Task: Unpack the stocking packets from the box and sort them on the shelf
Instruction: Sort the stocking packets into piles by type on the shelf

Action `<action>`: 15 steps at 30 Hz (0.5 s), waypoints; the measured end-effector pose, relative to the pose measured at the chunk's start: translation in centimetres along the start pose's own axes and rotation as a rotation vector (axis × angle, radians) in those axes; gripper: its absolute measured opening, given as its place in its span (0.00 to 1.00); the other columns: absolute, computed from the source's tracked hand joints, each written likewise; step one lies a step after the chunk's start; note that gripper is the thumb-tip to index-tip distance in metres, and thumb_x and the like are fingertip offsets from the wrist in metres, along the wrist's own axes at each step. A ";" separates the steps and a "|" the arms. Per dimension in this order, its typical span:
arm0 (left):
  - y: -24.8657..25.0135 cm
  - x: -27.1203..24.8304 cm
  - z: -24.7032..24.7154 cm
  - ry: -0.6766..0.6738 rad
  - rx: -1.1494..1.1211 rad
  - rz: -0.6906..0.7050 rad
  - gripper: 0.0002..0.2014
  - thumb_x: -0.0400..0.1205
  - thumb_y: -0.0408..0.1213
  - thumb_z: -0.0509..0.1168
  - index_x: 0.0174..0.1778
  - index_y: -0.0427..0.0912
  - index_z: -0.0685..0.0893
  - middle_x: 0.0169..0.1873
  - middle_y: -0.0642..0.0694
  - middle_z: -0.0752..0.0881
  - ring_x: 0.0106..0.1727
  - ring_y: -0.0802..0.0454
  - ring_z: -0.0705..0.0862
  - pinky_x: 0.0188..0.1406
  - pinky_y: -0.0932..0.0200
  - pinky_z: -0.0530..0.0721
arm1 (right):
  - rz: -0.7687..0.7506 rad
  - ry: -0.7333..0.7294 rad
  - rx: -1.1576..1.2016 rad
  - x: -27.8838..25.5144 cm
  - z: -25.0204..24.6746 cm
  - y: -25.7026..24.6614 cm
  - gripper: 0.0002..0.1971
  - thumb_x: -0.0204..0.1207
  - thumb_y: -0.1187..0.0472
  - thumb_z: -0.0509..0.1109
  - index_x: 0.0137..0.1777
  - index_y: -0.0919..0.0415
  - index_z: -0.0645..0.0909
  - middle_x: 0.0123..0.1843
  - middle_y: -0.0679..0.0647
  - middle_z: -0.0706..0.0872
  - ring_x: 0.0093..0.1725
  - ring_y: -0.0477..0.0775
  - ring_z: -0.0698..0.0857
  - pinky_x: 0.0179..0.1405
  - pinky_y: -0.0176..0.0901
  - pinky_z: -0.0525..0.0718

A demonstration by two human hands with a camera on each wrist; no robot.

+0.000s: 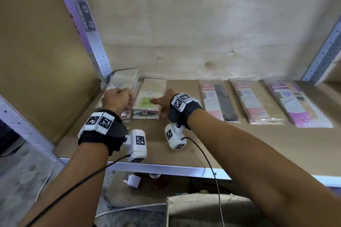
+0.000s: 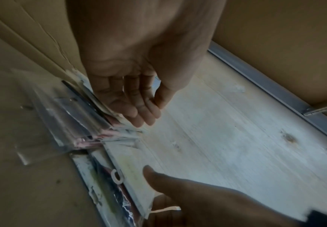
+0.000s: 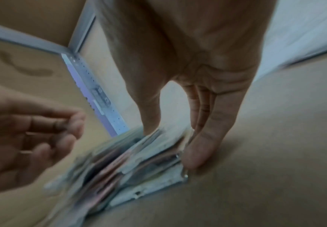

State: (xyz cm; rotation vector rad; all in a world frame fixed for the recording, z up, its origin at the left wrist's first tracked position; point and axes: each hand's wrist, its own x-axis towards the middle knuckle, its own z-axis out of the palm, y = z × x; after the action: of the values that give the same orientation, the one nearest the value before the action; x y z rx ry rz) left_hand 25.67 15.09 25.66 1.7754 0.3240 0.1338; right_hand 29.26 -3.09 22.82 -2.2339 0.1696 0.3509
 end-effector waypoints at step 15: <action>0.0 -2.4 0.8 -0.286 0.507 0.290 0.27 0.77 0.20 0.62 0.72 0.44 0.81 0.60 0.41 0.85 0.59 0.43 0.84 0.59 0.51 0.84 | -0.090 -0.114 0.283 -6.4 -5.5 2.4 0.08 0.79 0.69 0.73 0.39 0.69 0.79 0.34 0.63 0.83 0.26 0.53 0.78 0.24 0.42 0.74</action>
State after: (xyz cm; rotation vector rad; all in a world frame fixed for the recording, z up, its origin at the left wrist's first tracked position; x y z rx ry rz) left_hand 23.63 13.62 25.70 2.3052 -0.1234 -0.0011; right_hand 23.69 -8.84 26.32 -1.9305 0.0529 0.3795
